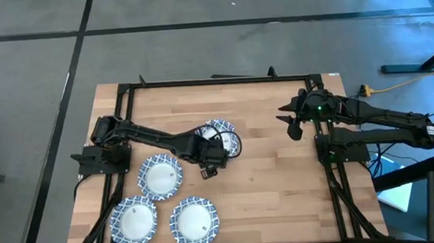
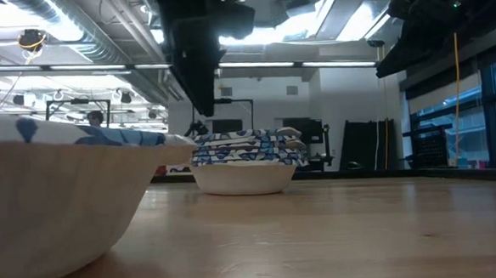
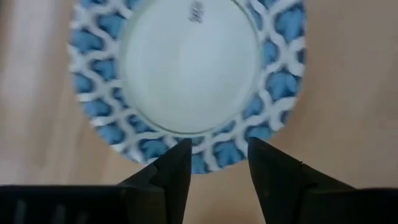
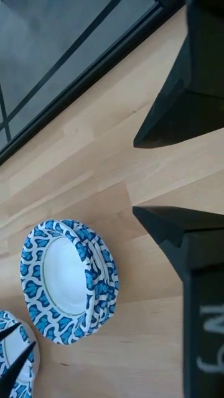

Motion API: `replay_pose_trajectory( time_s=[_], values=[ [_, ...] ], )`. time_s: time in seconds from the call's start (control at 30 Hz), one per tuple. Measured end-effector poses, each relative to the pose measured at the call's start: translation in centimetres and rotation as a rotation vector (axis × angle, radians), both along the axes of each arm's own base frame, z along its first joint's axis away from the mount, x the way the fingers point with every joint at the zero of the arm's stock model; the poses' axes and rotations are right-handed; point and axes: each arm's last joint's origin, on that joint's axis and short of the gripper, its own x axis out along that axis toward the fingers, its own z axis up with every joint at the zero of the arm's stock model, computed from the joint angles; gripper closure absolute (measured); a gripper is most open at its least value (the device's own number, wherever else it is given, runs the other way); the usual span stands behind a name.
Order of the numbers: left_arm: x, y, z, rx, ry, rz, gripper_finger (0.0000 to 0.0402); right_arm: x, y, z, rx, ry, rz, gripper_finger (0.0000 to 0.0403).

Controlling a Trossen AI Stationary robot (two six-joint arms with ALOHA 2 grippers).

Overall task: Nest bowls inside each other
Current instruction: Stack the white bowl on top of the other white bowls

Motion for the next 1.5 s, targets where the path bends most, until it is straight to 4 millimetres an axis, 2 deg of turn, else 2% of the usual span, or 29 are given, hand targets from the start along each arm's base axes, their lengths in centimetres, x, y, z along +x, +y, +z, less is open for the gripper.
replay_pose_trajectory(
  time_s=[0.2, 0.37, 0.47, 0.6, 0.8, 0.9, 1.0, 1.23, 1.5],
  values=[
    [-1.7, -0.9, 2.2, 0.095, -0.101, 0.041, 0.0250, 0.0, 0.0, 0.0, -0.013, 0.006, 0.010, 0.0241],
    [-5.3, -0.8, 4.8, 0.116, -0.238, 0.127, 0.0250, 0.0, 0.0, 0.0, -0.021, 0.007, 0.014, 0.0241],
    [-7.5, -0.7, 5.2, 0.093, -0.315, 0.167, 0.0250, 0.0, 0.0, 0.0, -0.022, 0.008, 0.015, 0.0241],
    [-10.2, -0.6, 4.0, 0.049, -0.398, 0.215, 0.0250, 0.0, 0.0, 0.0, -0.029, 0.011, 0.021, 0.0241],
    [-14.0, -0.5, -0.4, -0.054, -0.422, 0.329, 0.0250, 0.0, 0.0, 0.0, -0.026, 0.010, 0.019, 0.0241],
    [-15.2, -0.7, -2.6, -0.142, -0.408, 0.373, 0.0250, 0.0, 0.0, 0.0, -0.019, 0.007, 0.014, 0.0241],
    [-15.9, -1.0, -3.9, -0.189, -0.378, 0.364, 0.0250, 0.0, 0.0, 0.0, -0.018, 0.005, 0.013, 0.0241],
    [-16.2, -1.3, -4.2, -0.116, -0.294, 0.145, 0.0250, 0.1, 0.0, 0.1, -0.021, -0.009, 0.011, 0.0241],
    [-16.3, -1.4, -4.3, -0.093, -0.224, -0.009, 0.0250, 0.1, 0.0, 0.1, -0.017, -0.010, 0.009, 0.0241]
  ],
)
